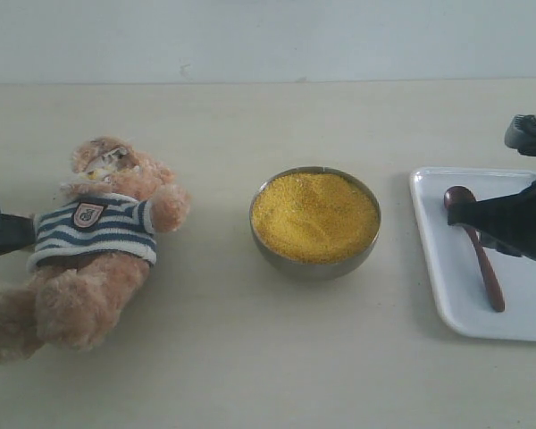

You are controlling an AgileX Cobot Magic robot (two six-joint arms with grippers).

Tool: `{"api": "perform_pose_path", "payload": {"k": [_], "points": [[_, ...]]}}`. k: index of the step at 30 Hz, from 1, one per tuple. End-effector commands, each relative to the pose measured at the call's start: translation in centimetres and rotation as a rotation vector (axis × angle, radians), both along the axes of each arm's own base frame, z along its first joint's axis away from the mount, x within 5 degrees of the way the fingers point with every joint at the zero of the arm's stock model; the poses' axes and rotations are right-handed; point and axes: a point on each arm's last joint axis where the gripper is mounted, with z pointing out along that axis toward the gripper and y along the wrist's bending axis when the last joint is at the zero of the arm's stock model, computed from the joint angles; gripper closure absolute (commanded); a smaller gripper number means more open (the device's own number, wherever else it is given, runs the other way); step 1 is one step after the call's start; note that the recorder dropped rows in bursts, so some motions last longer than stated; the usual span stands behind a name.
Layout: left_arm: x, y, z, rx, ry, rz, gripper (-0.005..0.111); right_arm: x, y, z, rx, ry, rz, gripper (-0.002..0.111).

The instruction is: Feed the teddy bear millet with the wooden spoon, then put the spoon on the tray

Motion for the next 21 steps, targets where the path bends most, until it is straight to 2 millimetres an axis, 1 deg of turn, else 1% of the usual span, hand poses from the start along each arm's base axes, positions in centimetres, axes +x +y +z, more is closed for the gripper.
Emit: {"api": "perform_pose_path", "payload": {"k": [1, 7, 12, 21], "points": [[0.0, 0.0, -0.1, -0.001, 0.007, 0.002, 0.101, 0.2, -0.1, 0.2, -0.005, -0.01, 0.007, 0.099], [0.0, 0.0, -0.1, -0.002, 0.008, 0.0, 0.101, 0.5, -0.1, 0.4, -0.009, -0.046, -0.004, 0.099], [0.0, 0.0, -0.1, -0.002, 0.008, 0.0, 0.101, 1.9, 0.3, 2.0, -0.002, -0.062, 0.028, 0.099], [-0.2, -0.1, 0.1, 0.008, -0.01, -0.024, 0.101, 1.4, 0.4, 1.7, 0.005, -0.01, 0.041, 0.099]]}}
